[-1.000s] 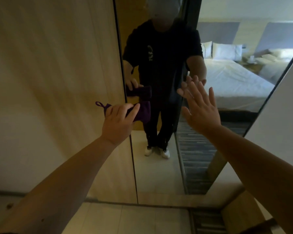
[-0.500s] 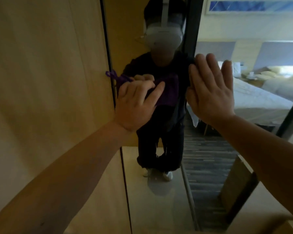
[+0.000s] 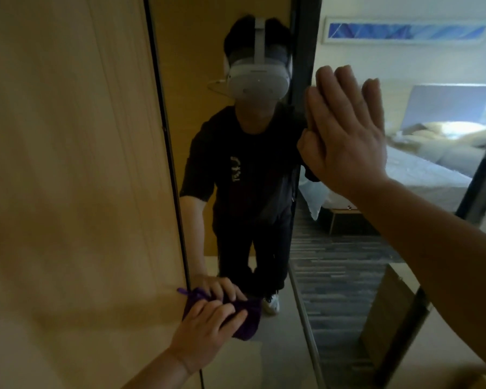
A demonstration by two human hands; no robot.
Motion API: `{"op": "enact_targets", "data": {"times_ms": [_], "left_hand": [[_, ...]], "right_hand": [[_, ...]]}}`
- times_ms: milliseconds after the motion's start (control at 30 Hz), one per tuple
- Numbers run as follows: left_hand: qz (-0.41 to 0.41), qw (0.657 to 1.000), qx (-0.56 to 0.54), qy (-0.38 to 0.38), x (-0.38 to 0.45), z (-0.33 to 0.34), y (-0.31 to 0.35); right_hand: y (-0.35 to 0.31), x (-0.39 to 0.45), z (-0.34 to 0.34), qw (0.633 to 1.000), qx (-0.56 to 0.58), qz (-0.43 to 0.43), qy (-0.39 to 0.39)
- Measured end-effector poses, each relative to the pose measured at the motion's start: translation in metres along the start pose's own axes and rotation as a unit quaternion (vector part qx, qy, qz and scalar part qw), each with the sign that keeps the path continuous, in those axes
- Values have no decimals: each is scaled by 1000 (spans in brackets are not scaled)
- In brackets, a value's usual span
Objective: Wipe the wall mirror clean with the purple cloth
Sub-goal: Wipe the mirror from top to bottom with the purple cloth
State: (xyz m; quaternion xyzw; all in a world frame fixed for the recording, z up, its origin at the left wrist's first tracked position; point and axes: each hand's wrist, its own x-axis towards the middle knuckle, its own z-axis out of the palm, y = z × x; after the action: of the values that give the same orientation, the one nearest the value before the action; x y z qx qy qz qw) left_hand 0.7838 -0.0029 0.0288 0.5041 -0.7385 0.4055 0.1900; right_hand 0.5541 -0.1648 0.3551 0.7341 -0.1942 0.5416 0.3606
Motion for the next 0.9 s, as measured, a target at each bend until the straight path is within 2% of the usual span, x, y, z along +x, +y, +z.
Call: {"op": "enact_targets", "data": {"times_ms": [67,200,300,400,500,667,733,833,900], "left_hand": [[-28,999,-23,29,27,-18,-3],[-88,982,-36,164,134,-72,-35],[-63,965,-2,256,230,-118,-65],[-59,954,51,290,305,-144,-81],[-64,954,90,280,316,-132,-66],[12,969,86,230,213,-50,-7],[41,984,70,161,147,-15,14],[95,994,59,12,54,19,37],[90,994,43,-42,26,28,44]], "right_hand": [[1,-6,-9,999,23,15,-24],[1,-51,-38,990,25,90,-111],[11,-86,-51,981,17,130,-145],[30,-106,-46,975,-8,150,-166],[39,-115,-35,981,-12,129,-145],[42,-121,-24,988,-5,119,-94],[43,-123,-23,990,0,119,-81],[43,-124,-22,991,-3,114,-66],[43,-124,-20,992,-9,112,-63]]}}
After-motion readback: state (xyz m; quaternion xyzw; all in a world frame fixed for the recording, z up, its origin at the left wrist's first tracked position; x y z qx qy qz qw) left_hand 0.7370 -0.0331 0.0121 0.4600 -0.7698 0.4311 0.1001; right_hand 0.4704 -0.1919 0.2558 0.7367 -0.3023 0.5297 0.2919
